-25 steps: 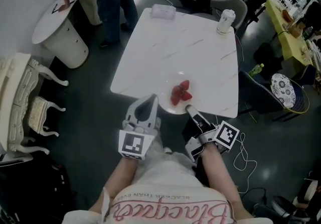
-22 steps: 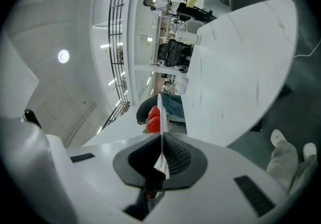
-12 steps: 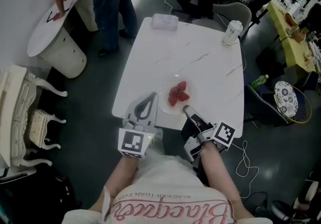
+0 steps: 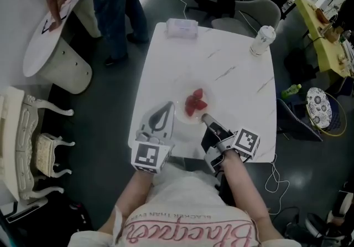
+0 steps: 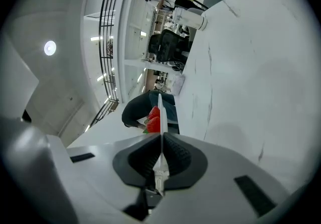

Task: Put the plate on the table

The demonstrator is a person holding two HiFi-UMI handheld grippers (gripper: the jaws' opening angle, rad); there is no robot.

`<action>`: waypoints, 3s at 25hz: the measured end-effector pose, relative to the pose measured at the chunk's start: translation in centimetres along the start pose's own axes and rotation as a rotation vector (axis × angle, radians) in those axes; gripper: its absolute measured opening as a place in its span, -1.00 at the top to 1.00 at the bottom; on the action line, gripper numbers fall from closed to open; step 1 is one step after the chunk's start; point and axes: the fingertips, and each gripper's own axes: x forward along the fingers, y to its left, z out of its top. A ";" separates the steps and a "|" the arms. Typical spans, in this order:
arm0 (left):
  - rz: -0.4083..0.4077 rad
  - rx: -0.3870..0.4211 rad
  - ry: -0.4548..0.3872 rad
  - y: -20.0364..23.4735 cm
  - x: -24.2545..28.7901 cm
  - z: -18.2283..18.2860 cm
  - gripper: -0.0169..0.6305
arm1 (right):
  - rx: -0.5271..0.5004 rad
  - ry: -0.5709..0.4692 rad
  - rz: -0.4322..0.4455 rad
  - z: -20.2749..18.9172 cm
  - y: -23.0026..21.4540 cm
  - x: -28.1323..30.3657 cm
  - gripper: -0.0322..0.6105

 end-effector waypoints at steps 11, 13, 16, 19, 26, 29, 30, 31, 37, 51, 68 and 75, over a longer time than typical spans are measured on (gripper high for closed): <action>-0.029 -0.045 0.070 3.0 3.6 -3.1 0.94 | 0.013 0.008 -0.076 2.2 -4.7 5.8 0.86; -0.029 -0.055 0.078 3.1 3.9 -3.6 0.94 | 0.009 0.024 -0.108 2.4 -5.9 6.6 0.86; -0.027 -0.068 0.089 3.3 4.3 -4.3 0.94 | -0.004 0.042 -0.173 2.5 -7.7 7.6 0.86; -0.016 -0.080 0.102 3.8 4.7 -5.0 0.94 | -0.019 0.061 -0.221 2.6 -9.2 8.3 0.86; 0.023 -0.094 0.121 5.2 4.8 -6.2 0.94 | -0.072 0.064 -0.281 2.9 -11.1 9.1 0.86; 0.035 -0.100 0.132 5.7 4.8 -6.6 0.94 | -0.130 0.049 -0.339 3.3 -11.8 9.2 0.86; 0.036 -0.100 0.136 5.8 4.7 -6.8 0.94 | -0.152 0.043 -0.356 3.4 -11.9 9.2 0.86; 0.038 -0.098 0.138 5.9 4.7 -6.9 0.94 | -0.179 0.039 -0.372 3.5 -12.0 9.2 0.86; 0.048 -0.091 0.137 6.5 4.9 -6.8 0.94 | -0.436 0.025 -0.482 4.9 -12.1 9.3 0.83; 0.044 -0.079 0.152 6.7 3.7 -7.3 0.94 | -1.085 0.110 -0.717 5.5 -12.3 10.1 0.64; 0.056 -0.057 0.119 4.4 1.3 -6.0 0.94 | -1.272 -0.015 -0.591 4.8 -6.4 7.1 0.73; 0.041 -0.039 0.081 1.1 -0.7 -4.0 0.94 | -1.365 -0.121 -0.464 4.0 -0.5 4.1 0.79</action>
